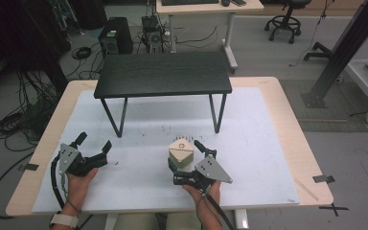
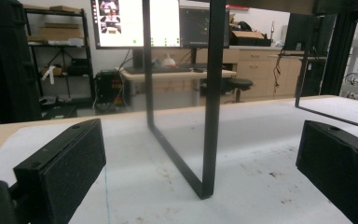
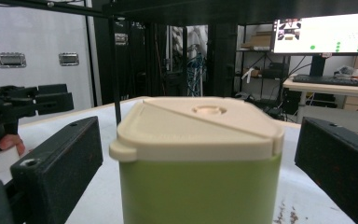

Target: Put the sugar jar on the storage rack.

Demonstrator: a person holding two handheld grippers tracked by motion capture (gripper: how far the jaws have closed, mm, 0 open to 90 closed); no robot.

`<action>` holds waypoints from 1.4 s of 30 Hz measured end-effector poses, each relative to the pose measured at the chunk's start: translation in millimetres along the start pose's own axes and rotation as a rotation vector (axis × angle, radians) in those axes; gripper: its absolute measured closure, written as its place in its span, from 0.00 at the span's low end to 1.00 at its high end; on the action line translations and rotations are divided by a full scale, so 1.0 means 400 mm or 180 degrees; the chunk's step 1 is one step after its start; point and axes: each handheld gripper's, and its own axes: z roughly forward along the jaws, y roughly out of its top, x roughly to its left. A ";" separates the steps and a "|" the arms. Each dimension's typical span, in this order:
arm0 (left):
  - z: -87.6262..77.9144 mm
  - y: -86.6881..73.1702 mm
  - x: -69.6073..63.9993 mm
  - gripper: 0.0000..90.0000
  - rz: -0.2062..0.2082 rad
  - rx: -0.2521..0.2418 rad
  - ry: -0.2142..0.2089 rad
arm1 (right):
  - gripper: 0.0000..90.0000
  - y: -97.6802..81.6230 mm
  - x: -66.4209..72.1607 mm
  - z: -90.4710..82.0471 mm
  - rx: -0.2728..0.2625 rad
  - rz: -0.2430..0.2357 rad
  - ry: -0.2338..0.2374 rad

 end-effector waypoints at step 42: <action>0.000 0.000 0.000 0.02 -0.0002 -0.0001 0.0000 | 0.04 -0.087 0.002 0.037 0.0085 0.0003 -0.0079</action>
